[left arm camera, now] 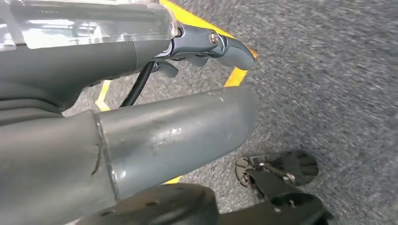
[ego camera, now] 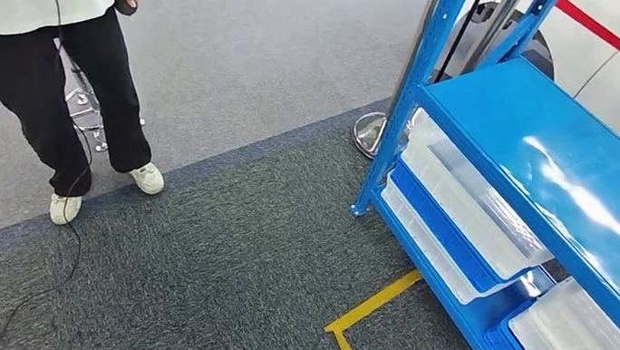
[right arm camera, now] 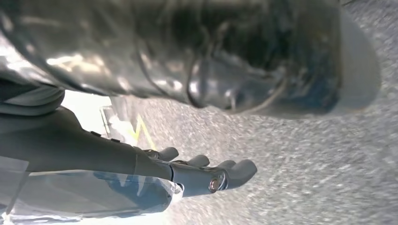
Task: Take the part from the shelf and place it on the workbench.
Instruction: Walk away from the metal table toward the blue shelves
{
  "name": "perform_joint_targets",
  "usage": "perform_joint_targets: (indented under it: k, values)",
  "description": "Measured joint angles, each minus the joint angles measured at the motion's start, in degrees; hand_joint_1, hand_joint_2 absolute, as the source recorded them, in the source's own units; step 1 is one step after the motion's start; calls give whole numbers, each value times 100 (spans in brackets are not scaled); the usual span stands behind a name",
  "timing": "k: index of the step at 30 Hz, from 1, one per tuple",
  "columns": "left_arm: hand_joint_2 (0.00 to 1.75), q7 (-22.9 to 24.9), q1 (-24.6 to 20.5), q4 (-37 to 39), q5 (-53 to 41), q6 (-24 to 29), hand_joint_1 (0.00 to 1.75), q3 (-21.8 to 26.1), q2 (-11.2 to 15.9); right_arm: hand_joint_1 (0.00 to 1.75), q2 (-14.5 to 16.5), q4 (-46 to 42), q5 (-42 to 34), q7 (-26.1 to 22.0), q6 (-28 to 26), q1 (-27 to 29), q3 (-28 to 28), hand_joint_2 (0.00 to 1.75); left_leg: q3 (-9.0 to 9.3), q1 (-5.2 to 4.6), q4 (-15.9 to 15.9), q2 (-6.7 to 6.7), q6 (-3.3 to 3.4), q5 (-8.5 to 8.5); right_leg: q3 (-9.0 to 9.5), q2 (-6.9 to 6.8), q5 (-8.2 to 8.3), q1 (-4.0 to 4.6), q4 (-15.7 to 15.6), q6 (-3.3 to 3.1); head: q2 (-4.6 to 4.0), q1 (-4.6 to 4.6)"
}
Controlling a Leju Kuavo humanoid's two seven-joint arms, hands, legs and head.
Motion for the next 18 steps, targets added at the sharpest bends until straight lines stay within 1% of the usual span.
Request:
perform_joint_targets:
  k: [1,2,3,4,5,6,7,8,9,10,11,12,13,14,15,16,17,18]
  values:
    - [0,2,-5,0,0,0,0,1,0,0,-1,0,0,1,0,7,-2,0,22,3,4,64,-17,-20,175,-57,198,-9,-328,4,0,0]
    - [0,4,-9,0,-1,0,0,2,-1,0,-1,0,0,1,0,10,-3,0,50,3,8,128,-41,-44,393,-188,374,-6,-752,-9,0,1]
    - [0,8,-9,0,-1,0,0,2,-1,0,-1,-1,0,1,0,6,-3,0,73,-9,13,187,-75,-73,581,-306,505,10,-1112,-41,0,-2]
    - [0,10,-12,0,-2,0,0,3,0,0,0,-1,0,1,0,1,-3,0,95,-21,15,238,-111,-99,702,-389,569,31,-1348,-83,0,-4]
    - [0,12,-18,0,-2,0,0,4,1,0,1,-2,0,1,0,-2,-3,0,122,-34,11,286,-146,-119,744,-429,568,54,-1439,-128,0,-7]
    - [0,12,-30,0,-3,0,0,4,1,0,1,-2,0,1,-1,1,-4,0,149,-44,2,332,-181,-130,741,-378,570,73,-1435,-171,0,-10]
    - [0,12,-44,0,-3,0,0,5,1,0,1,-2,0,1,-1,5,-7,0,182,-41,-9,372,-216,-141,743,-315,573,71,-1444,-211,0,-11]
    - [0,12,-55,0,-4,0,0,5,1,0,3,-2,0,1,-1,9,-9,0,197,-30,17,326,-252,-177,752,-258,584,61,-1467,-251,0,-12]
    - [0,12,-62,0,-5,1,0,5,1,0,5,-2,0,1,-1,6,-11,0,160,-17,134,213,-283,-269,762,-197,601,47,-1492,-295,0,-16]
    - [0,12,-63,0,-6,1,0,5,1,0,8,-2,0,1,-1,-2,-13,0,63,-5,362,65,-307,-418,771,-137,617,30,-1515,-335,0,-21]
    - [0,12,-57,0,-7,1,0,5,2,0,10,-2,0,1,-2,-8,-15,0,-101,6,717,-98,-322,-611,770,-74,623,29,-1523,-362,0,-25]
    - [0,13,-46,0,-7,1,0,5,2,0,10,-2,0,1,-1,-13,-17,0,-304,8,1131,-186,-329,-800,766,-7,623,33,-1519,-381,0,-28]
    - [0,14,-33,0,-7,0,0,5,2,0,10,-2,0,1,-2,-14,-21,0,-488,7,1486,-219,-335,-914,764,71,621,40,-1513,-389,0,-29]
    - [0,16,-18,0,-7,0,0,5,2,0,10,-2,0,1,-2,-11,-26,0,-608,7,1684,-234,-333,-916,765,157,617,46,-1503,-392,0,-30]
    - [0,19,-8,0,-7,0,0,5,2,0,10,-2,0,1,-2,-9,-30,0,-627,7,1654,-243,-323,-796,768,248,612,50,-1490,-392,0,-30]
    - [0,21,-4,0,-7,0,0,5,2,0,10,-2,0,1,-2,-9,-33,0,-546,7,1405,-266,-305,-582,772,339,606,52,-1474,-388,0,-31]
    - [0,25,-2,0,-7,0,0,5,4,0,13,-2,0,1,-2,-8,-35,0,-396,7,1004,-366,-277,-330,773,425,600,50,-1459,-381,0,-30]
    - [0,30,1,0,-7,-1,0,7,9,0,22,-2,1,1,-2,-12,-36,0,-248,12,613,-524,-242,-152,764,502,591,57,-1436,-365,0,-28]
